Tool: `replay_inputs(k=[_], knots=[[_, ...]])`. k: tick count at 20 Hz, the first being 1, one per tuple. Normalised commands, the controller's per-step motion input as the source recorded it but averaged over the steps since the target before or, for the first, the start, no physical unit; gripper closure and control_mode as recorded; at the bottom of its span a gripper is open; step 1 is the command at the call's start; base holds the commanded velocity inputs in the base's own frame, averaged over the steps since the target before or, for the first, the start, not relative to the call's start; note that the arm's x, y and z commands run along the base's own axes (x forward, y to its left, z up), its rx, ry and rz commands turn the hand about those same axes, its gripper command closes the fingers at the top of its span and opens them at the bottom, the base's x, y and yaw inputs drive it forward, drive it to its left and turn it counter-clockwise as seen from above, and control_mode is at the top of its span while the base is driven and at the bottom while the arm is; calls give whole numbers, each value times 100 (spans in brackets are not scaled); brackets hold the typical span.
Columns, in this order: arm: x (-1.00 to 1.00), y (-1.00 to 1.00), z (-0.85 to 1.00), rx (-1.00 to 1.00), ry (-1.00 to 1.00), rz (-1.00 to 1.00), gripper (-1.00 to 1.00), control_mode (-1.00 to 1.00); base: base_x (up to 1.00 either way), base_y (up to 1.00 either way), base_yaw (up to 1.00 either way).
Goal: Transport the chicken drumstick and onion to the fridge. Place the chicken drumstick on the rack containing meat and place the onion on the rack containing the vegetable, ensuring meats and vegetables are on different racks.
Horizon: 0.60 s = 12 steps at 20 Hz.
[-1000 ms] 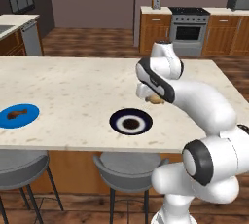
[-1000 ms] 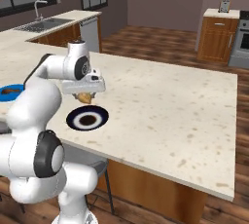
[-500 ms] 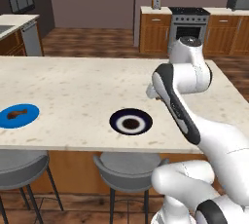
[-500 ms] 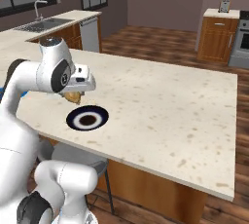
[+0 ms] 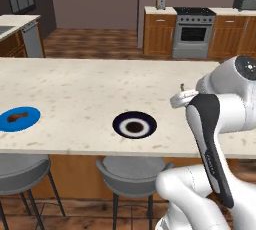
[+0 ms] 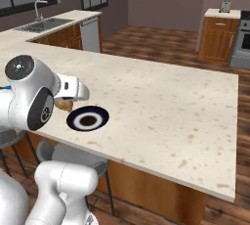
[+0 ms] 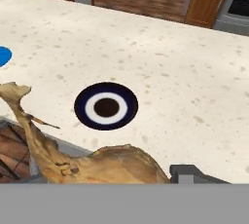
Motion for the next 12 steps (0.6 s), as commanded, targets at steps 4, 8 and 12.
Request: replay_inputs(k=[4, 8, 12], knots=[[-77, -36, 67, 10, -13, -15, 100, -100, 0, 0, 0], [-44, -37, 53, 9, -2, -18, 100, -100, 0, 0, 0], [0, 0, 0, 0, 0, 0, 100, 100, -34, -5, -16]])
